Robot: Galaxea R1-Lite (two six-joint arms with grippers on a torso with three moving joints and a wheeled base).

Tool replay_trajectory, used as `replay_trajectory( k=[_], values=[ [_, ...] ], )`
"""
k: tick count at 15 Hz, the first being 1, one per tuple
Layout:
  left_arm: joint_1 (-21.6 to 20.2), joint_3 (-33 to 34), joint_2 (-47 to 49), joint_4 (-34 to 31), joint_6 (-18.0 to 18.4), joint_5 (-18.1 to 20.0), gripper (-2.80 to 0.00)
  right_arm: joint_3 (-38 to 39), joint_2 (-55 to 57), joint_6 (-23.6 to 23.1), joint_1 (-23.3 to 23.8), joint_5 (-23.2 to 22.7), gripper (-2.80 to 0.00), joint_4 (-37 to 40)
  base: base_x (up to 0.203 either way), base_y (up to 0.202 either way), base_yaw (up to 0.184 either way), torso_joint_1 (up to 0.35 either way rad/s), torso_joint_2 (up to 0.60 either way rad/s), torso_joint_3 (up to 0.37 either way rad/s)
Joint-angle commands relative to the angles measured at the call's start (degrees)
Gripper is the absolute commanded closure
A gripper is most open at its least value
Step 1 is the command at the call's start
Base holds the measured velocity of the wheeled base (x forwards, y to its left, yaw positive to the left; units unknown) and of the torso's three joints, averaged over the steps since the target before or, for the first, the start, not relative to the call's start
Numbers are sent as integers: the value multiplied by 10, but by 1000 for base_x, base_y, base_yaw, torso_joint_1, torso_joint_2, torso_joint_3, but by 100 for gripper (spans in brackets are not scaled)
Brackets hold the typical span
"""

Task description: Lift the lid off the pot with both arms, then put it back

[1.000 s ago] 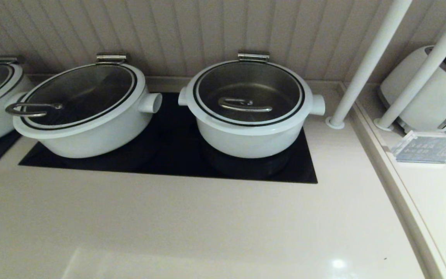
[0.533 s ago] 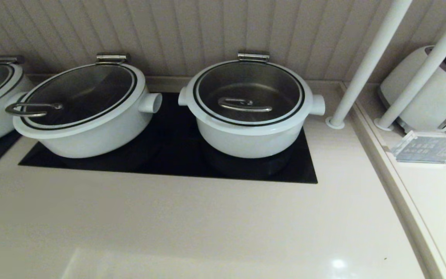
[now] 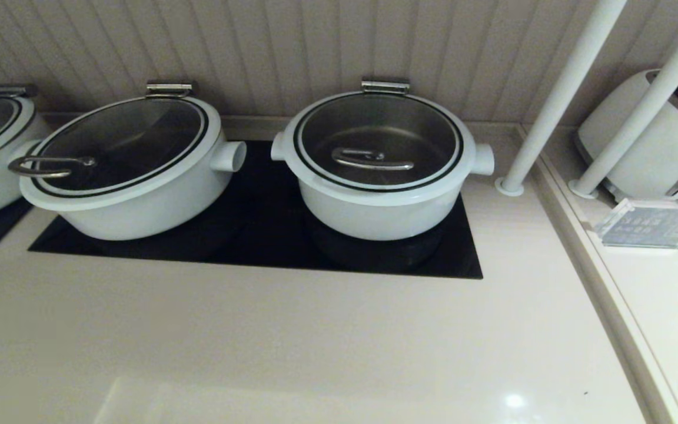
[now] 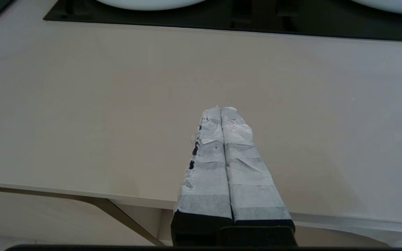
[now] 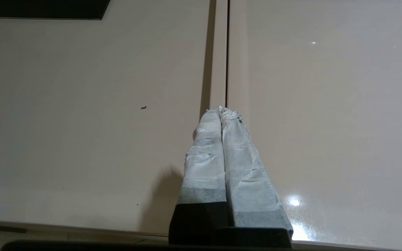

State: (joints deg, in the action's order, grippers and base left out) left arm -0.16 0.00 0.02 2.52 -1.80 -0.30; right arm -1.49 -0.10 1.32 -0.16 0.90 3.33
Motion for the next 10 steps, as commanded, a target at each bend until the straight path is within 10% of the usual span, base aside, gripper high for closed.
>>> replay_trajectory(
  k=[1,10],
  values=[
    [0,0,0,0,0,0,0,0,1,0,0,0,0,0,0,0,0,0,0,0],
    [0,0,0,0,0,0,0,0,1,6,0,1,0,0,0,0,0,0,0,0]
  ],
)
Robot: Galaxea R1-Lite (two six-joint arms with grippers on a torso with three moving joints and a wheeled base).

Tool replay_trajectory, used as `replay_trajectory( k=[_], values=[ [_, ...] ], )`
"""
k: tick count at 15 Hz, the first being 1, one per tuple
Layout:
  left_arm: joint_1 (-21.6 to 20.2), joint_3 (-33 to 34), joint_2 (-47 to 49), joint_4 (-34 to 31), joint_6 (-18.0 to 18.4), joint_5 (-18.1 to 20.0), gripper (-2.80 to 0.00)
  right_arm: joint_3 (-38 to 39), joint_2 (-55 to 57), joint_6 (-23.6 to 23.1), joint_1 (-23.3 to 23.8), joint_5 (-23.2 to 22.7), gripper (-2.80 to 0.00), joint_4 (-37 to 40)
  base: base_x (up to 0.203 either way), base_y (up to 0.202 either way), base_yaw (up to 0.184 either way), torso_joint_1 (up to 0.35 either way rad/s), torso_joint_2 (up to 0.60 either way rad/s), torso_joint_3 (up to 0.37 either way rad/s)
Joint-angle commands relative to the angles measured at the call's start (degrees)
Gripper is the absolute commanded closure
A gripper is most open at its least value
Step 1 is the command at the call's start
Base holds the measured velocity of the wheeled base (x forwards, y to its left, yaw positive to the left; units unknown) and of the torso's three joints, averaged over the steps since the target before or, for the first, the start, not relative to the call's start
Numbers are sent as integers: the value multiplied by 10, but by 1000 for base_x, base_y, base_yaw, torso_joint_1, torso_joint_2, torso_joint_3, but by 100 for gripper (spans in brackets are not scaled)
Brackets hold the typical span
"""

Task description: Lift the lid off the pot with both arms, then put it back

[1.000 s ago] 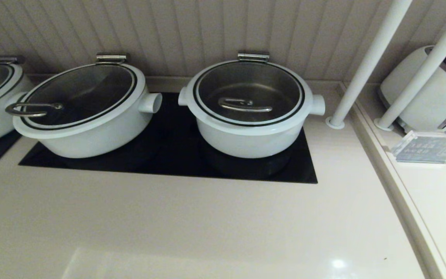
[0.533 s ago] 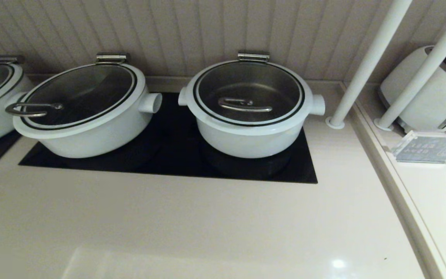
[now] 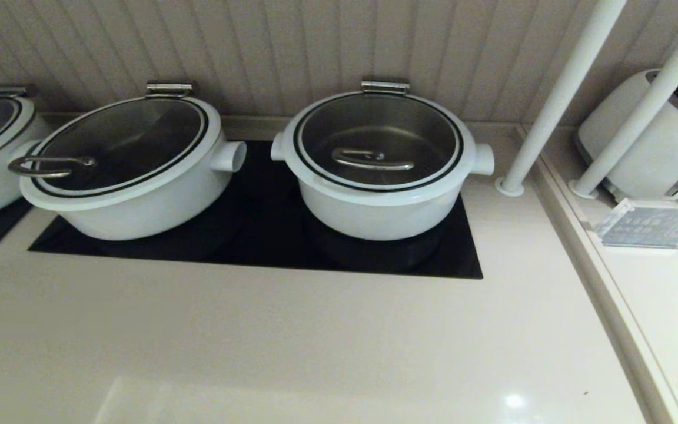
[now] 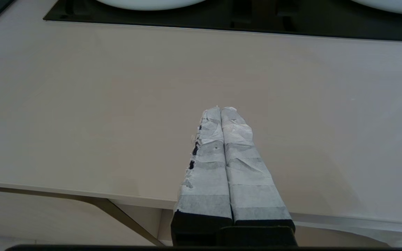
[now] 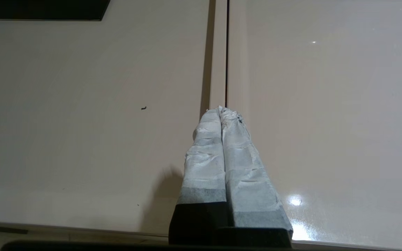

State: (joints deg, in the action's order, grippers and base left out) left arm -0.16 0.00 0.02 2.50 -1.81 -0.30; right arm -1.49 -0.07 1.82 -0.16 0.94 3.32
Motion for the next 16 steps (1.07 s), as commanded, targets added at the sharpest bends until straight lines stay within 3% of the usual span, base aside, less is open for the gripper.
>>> replay_trajectory(
  k=[1,16],
  values=[
    [0,0,0,0,0,0,0,0,1,0,0,1,0,0,0,0,0,0,0,0],
    [0,0,0,0,0,0,0,0,1,2,0,2,0,0,0,0,0,0,0,0]
  ],
)
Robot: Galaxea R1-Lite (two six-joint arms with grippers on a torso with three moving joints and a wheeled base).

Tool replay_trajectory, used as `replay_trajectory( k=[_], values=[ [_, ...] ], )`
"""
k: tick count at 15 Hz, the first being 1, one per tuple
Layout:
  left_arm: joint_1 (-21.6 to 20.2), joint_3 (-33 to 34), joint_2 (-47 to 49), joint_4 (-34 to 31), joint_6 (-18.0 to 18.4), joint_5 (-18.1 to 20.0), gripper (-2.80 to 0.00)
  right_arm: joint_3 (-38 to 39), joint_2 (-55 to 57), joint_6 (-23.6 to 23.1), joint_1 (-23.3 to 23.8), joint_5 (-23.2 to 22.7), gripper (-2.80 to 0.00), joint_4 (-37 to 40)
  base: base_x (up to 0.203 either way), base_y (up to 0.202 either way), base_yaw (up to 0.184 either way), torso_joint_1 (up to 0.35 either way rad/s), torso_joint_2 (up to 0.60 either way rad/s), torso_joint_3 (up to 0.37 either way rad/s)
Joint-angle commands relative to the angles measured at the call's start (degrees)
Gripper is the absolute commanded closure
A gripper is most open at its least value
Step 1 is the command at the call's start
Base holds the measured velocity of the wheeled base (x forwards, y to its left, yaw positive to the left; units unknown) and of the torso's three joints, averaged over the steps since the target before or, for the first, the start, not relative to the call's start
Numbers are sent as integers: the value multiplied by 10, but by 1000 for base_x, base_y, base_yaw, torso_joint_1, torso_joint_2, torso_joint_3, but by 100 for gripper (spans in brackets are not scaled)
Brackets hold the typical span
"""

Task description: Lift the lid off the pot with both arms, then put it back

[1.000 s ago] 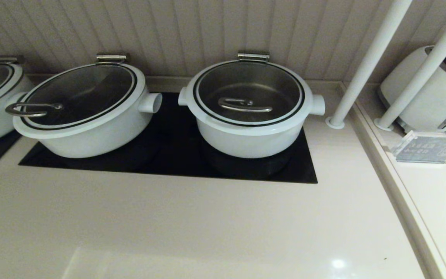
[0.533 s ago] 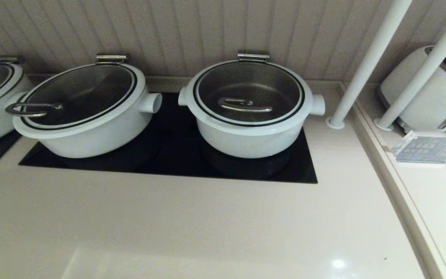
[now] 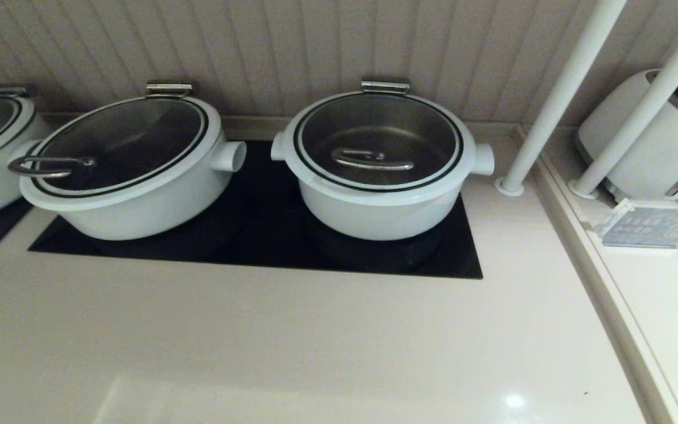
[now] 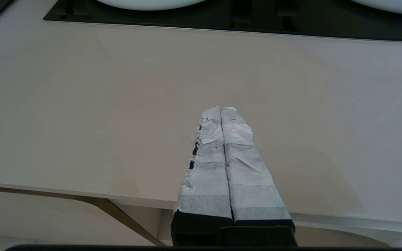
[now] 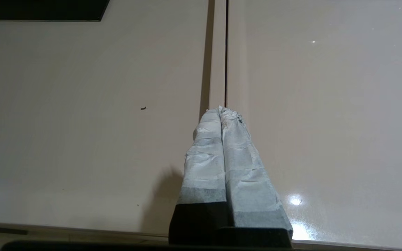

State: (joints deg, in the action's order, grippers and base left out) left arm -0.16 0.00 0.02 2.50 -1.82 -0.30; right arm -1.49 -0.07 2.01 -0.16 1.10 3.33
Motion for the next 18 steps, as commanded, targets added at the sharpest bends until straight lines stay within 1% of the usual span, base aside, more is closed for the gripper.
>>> replay_trajectory(
  k=[1,18],
  values=[
    [0,0,0,0,0,0,0,0,1,2,0,1,0,-1,0,0,0,0,0,0],
    [0,0,0,0,0,0,0,0,1,-1,0,2,0,0,0,0,0,0,0,0]
  ],
)
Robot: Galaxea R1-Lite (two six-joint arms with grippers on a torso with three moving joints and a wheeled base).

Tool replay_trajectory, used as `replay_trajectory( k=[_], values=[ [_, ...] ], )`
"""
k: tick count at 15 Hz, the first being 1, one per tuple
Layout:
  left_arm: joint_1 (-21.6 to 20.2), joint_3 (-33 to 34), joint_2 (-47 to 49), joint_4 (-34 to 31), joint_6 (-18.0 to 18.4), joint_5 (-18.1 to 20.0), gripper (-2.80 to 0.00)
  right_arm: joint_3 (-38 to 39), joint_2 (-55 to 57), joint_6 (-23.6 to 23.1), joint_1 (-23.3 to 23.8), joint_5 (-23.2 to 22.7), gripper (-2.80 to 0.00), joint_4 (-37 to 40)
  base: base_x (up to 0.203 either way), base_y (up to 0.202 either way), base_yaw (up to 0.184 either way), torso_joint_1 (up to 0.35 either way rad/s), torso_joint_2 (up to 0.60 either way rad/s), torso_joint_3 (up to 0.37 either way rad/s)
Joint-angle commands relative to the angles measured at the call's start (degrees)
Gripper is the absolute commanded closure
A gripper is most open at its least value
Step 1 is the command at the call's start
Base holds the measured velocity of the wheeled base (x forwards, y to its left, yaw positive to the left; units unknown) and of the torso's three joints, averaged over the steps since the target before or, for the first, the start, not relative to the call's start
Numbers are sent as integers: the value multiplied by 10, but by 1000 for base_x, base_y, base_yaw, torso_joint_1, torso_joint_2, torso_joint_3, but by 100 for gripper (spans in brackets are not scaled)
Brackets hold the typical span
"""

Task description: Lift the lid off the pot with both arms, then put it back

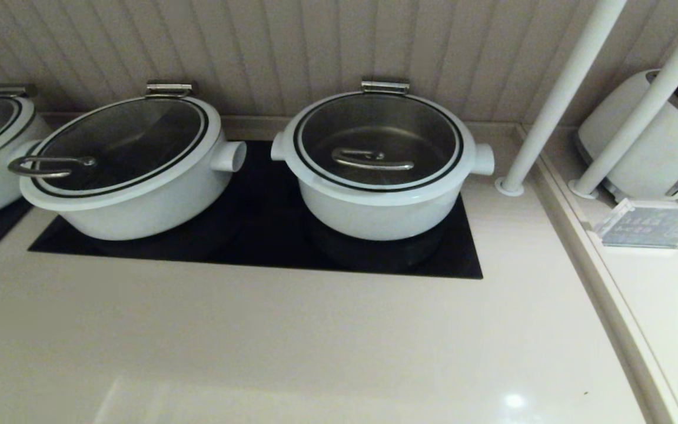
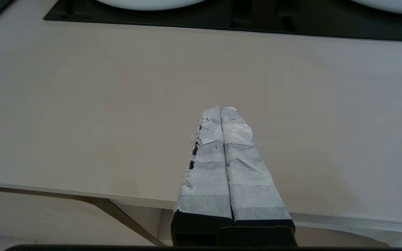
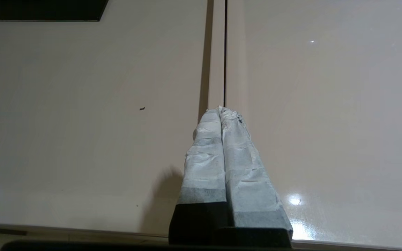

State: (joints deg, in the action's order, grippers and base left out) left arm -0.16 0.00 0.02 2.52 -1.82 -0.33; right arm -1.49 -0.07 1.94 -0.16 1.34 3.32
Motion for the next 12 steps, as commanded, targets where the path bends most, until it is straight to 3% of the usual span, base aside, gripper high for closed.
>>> replay_trajectory(
  k=[1,12],
  values=[
    [0,0,0,0,0,0,0,0,1,-1,0,0,0,1,0,0,0,0,0,0],
    [0,0,0,0,0,0,0,0,1,16,0,9,0,-1,0,0,0,0,0,0]
  ],
)
